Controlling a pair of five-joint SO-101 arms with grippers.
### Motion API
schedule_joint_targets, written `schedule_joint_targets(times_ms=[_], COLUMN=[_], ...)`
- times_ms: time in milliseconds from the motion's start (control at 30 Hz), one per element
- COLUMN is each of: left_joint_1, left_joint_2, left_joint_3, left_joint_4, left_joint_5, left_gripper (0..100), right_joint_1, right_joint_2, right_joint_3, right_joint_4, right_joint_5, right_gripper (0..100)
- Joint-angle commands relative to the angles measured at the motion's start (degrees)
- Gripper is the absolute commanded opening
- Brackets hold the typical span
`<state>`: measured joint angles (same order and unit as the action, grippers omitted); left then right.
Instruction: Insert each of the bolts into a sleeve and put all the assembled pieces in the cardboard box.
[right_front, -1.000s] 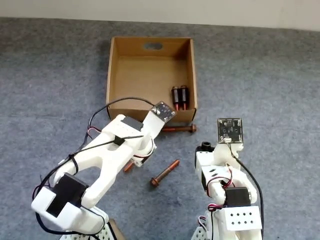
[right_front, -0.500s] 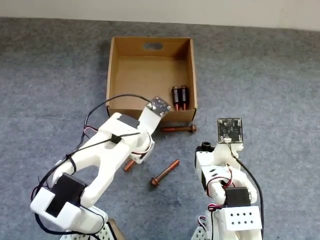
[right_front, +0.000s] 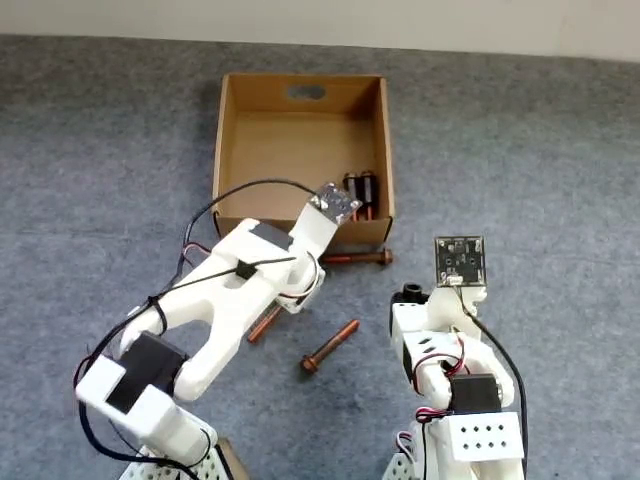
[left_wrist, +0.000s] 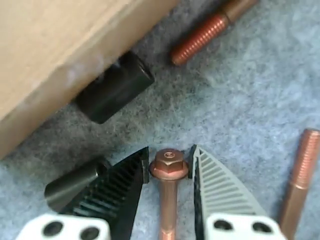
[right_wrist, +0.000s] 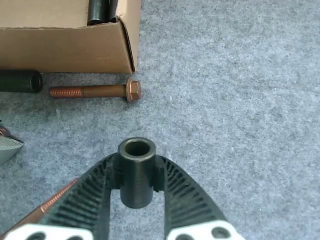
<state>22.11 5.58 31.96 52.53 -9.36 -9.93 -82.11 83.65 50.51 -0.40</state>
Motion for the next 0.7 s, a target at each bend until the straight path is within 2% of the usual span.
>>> schedule_joint_targets(times_ms=[0,200,467,667], left_joint_1=[-0.4,-0.4,-0.7,-0.7], left_joint_2=[2.9,1.9,-10.5,-10.5], left_joint_3=[-4.1,-3.0,3.6,5.1], left_joint_4=[4.0,4.7,4.7,4.7], left_joint_5=[0.4,0.4,0.4,0.2], left_gripper=[15,15,15,15], right_joint_1=[-0.5,-0.5,-0.5,-0.5], right_joint_2=[-0.9,-0.9,-0.9,-0.9], right_joint_3=[-0.4,-0.4,-0.4,-0.4], right_joint_4=[-0.7,-0.7,-0.7,-0.7], right_joint_5=[-0.4,-0.4,-0.4,-0.4], right_gripper=[0.6,0.6,0.6,0.6])
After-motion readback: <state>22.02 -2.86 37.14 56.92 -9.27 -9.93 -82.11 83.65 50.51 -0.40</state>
